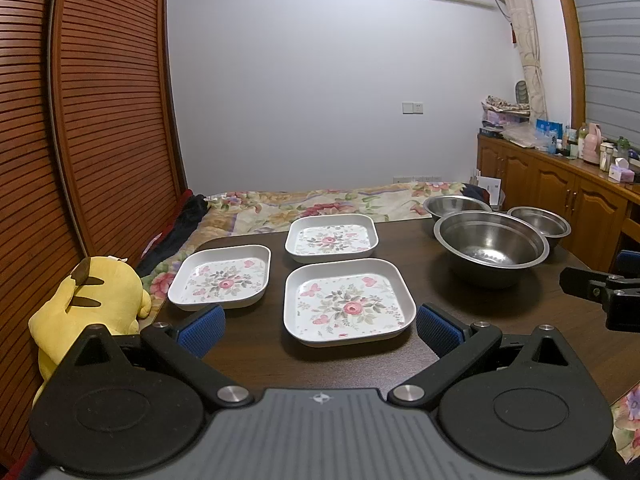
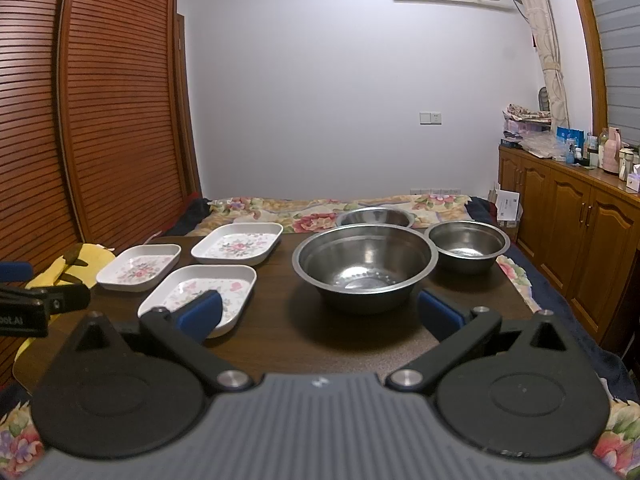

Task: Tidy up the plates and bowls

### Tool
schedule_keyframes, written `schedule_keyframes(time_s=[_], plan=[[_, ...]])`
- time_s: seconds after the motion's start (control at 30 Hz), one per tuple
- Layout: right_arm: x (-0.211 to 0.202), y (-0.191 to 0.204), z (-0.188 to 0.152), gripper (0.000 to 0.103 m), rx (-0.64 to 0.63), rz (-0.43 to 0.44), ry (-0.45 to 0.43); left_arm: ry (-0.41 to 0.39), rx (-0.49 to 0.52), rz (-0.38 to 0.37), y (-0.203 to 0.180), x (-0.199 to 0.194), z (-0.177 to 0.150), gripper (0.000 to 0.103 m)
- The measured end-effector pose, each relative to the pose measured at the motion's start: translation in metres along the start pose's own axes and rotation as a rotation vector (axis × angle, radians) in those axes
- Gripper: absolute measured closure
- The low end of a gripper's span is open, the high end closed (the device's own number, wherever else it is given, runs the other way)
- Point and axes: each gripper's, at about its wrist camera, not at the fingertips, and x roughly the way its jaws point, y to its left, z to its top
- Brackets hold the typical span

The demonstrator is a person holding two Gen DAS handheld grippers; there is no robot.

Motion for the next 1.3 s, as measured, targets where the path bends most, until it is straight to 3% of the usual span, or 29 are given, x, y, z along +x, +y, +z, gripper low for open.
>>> schedule_keyframes(time_s=[0.9, 1.3], plan=[[0.0, 0.002, -0.001, 0.0, -0.003, 0.0, 0.004, 0.016, 0.003, -0.003, -0.001, 0.006, -0.008, 0.0], [0.02, 0.003, -0.014, 0.0, -0.011, 0.029, 0.043, 0.115, -0.01, -0.023, 0.008, 0.038, -0.026, 0.0]])
